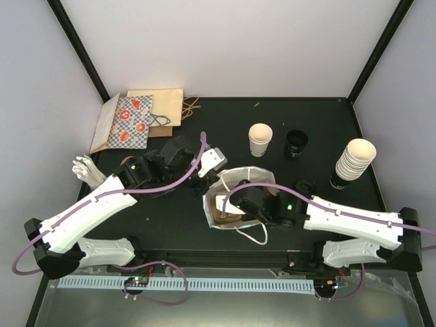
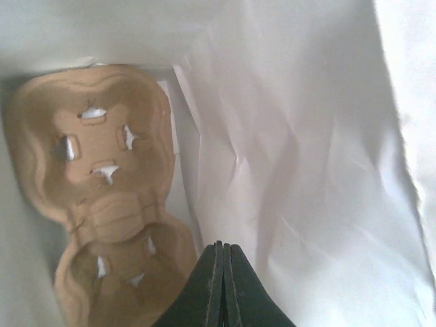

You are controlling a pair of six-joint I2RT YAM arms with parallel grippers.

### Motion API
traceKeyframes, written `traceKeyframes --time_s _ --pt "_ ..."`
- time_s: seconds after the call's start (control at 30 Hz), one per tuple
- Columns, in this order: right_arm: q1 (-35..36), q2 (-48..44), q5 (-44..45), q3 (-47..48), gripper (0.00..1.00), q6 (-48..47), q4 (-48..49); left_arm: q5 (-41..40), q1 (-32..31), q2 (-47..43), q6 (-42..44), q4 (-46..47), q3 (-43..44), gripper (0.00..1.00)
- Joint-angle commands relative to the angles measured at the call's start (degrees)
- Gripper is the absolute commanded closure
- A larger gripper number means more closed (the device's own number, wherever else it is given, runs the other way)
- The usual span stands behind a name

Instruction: Pack the takeout coffee

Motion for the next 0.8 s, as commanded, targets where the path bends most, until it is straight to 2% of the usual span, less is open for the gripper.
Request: traceKeyframes --time_s 0.0,0.37,0.53,0.77 --pt "0.3 -3.3 -2.3 2.5 0.99 -0.6 -4.0 -1.2 0.9 1.1 -1.1 -1.7 3.8 0.98" --pt "0.2 -10.4 -8.3 10.8 0.99 0.8 -3.2 -2.1 1.6 4.1 -1.5 -3.8 7.0 0.99" --pt "0.3 -15.0 -9.7 10.9 0.99 3.8 -0.4 -1.9 2.8 5.0 -3.1 -4.3 8.2 0.98" --pt "-1.1 -19.5 -6.8 10.7 0.98 11.3 0.7 2.6 8.5 6.3 -4.8 -3.3 8.9 0.99"
